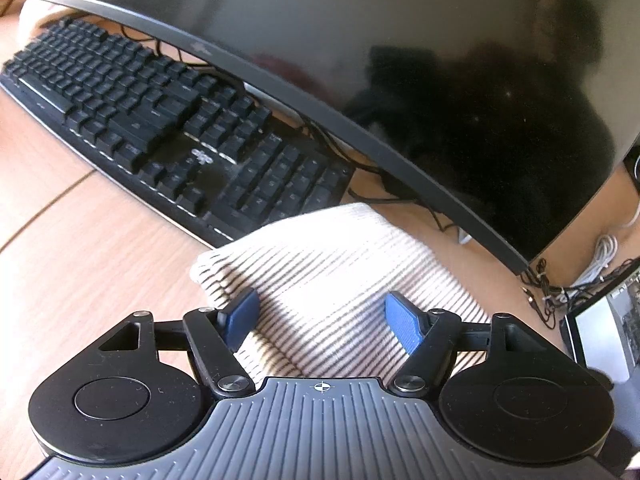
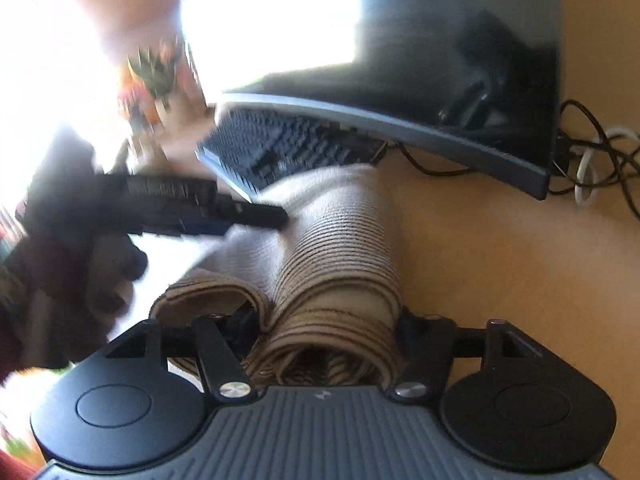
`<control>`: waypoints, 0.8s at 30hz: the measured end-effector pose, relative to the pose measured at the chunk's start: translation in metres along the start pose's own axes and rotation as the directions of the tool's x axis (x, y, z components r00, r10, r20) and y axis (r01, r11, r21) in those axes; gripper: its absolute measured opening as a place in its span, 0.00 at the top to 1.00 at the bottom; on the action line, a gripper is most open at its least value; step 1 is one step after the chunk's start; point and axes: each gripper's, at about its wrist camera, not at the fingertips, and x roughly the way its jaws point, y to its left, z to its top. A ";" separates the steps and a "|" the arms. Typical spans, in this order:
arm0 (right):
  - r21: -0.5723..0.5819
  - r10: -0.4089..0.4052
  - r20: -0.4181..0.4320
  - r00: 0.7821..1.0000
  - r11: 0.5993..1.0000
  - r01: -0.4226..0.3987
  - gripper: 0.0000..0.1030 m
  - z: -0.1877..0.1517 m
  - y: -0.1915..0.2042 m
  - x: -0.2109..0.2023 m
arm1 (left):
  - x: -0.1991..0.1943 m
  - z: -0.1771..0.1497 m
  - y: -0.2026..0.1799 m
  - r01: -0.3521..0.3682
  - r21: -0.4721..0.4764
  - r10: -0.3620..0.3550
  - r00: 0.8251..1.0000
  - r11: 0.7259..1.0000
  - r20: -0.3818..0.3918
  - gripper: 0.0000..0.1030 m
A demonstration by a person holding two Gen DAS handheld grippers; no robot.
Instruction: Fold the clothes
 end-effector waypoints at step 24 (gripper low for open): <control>-0.151 -0.048 0.142 0.989 0.986 0.069 0.02 -0.008 0.033 -0.049 | -0.021 -0.047 -0.011 -0.093 -0.005 0.092 0.994 0.996 -0.065 0.23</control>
